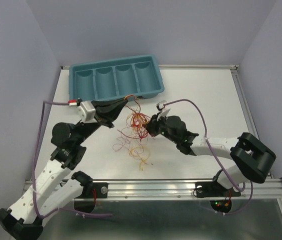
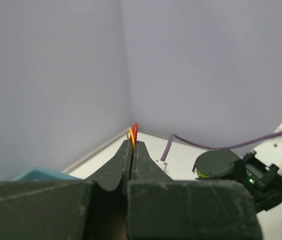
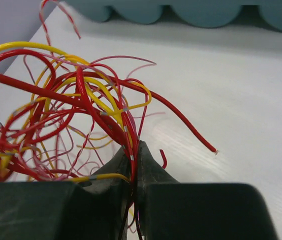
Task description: Untangle the cables
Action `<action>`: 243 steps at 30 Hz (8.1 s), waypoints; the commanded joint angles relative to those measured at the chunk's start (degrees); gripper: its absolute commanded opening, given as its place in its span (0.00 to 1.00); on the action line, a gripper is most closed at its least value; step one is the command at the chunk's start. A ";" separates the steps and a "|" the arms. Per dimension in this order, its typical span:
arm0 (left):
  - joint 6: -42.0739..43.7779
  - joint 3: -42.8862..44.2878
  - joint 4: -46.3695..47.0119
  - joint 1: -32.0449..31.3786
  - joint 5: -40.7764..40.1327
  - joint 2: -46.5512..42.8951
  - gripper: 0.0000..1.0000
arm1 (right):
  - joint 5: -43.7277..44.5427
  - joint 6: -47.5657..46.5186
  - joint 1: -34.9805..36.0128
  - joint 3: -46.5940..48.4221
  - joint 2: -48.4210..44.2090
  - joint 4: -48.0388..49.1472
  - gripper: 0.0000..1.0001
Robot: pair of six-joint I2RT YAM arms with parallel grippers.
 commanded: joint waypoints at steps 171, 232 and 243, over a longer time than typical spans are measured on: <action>31.11 14.87 -42.24 -24.53 -9.91 56.42 0.59 | 35.68 16.82 -30.17 -8.45 -39.97 -25.20 0.00; 57.91 71.19 -9.29 -24.00 -76.97 28.56 0.00 | 41.04 26.93 -30.17 -9.15 -30.04 -27.22 0.01; 69.86 74.54 0.47 -23.30 -78.64 31.28 0.00 | 41.12 27.19 -30.09 -10.21 -32.68 -27.40 0.00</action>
